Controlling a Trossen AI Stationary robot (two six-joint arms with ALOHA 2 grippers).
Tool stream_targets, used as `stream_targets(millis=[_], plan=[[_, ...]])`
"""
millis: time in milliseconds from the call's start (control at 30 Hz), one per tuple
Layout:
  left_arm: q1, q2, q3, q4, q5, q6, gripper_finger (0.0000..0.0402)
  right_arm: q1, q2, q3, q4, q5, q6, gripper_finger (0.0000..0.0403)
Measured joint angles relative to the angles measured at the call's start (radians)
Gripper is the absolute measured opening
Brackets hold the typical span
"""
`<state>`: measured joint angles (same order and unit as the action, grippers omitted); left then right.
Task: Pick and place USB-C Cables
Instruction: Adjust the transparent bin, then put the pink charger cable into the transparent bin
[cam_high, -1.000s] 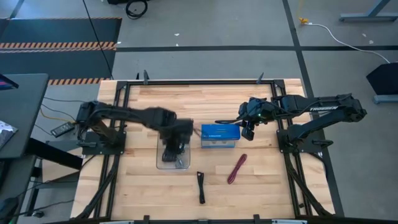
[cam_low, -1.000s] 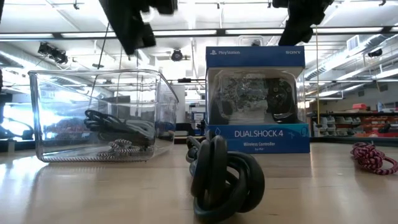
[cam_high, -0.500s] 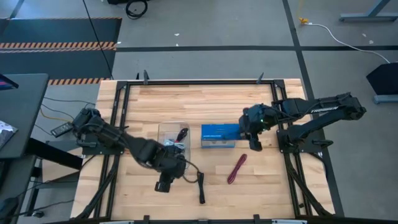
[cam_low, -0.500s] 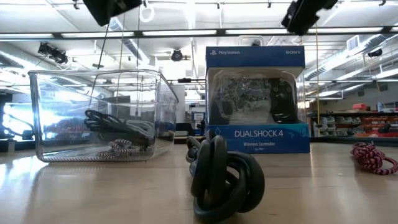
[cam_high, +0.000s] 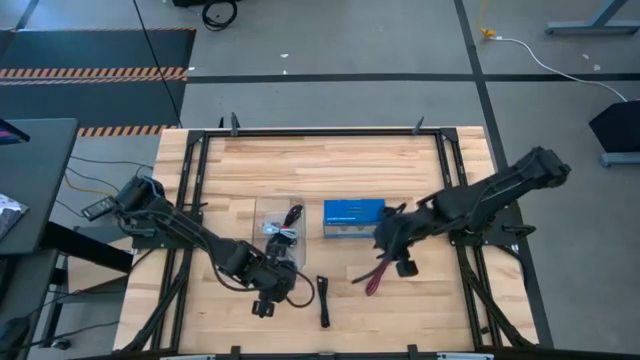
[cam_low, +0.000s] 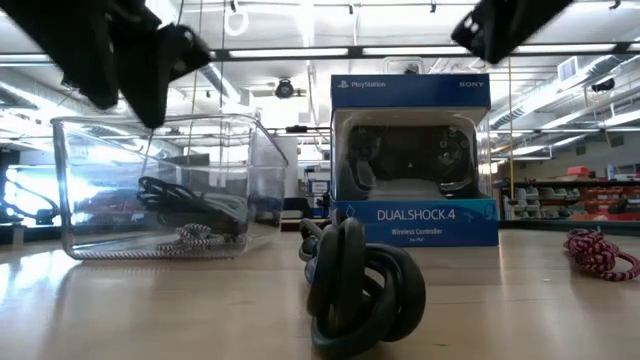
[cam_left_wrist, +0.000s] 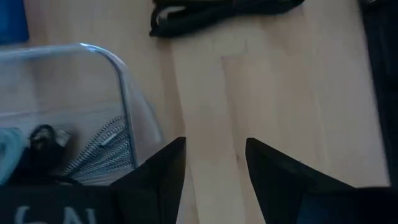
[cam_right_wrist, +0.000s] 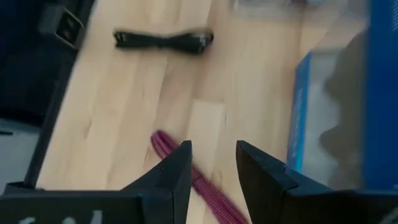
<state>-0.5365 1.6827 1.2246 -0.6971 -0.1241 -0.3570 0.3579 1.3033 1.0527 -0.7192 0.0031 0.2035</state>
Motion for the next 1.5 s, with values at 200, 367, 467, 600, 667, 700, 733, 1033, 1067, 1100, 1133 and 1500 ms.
stream_targets(millis=[200, 367, 467, 600, 667, 700, 733, 1033, 1067, 1100, 1133, 1500], plan=[[0.0, 0.0, -0.023, -0.015, -0.001, -0.016, 0.0176, 0.022, 0.103, 0.0, -0.036, -0.003, 0.082, 0.013], [0.018, 0.0, -0.023, -0.018, -0.01, 0.016, 0.0176, 0.023, 0.135, 0.003, -0.046, 0.013, 0.105, 0.013], [0.048, 0.0, -0.023, -0.009, -0.023, 0.049, 0.0176, 0.028, 0.134, 0.002, -0.045, 0.009, 0.108, 0.013], [0.086, 0.0, -0.022, 0.036, -0.029, 0.08, 0.0176, 0.042, 0.13, 0.001, -0.047, 0.003, 0.113, 0.013], [0.092, 0.0, -0.022, 0.042, -0.015, 0.081, 0.0176, 0.052, 0.135, 0.001, -0.047, 0.004, 0.114, 0.013], [0.091, 0.0, -0.022, 0.041, -0.004, 0.081, 0.0176, 0.059, 0.136, 0.001, -0.051, 0.008, 0.112, 0.013], [0.088, 0.0, -0.022, 0.041, 0.006, 0.081, 0.0176, 0.067, 0.137, 0.001, -0.057, 0.007, 0.111, 0.013], [0.04, -0.053, -0.018, 0.063, 0.008, 0.061, 0.0176, 0.121, 0.124, 0.054, -0.253, 0.063, 0.171, 0.013], [0.039, -0.061, -0.018, 0.059, 0.001, 0.056, 0.0176, 0.121, 0.114, 0.066, -0.26, 0.093, 0.177, 0.013], [0.039, -0.069, -0.018, 0.062, -0.005, 0.054, 0.0176, 0.121, 0.105, 0.074, -0.258, 0.122, 0.178, 0.013], [0.039, -0.074, -0.017, 0.068, -0.011, 0.053, 0.0176, 0.121, 0.096, 0.079, -0.258, 0.145, 0.174, 0.013], [-0.019, -0.088, -0.017, 0.052, -0.031, 0.028, 0.0176, 0.153, 0.161, 0.043, -0.197, 0.081, 0.125, 0.013]])
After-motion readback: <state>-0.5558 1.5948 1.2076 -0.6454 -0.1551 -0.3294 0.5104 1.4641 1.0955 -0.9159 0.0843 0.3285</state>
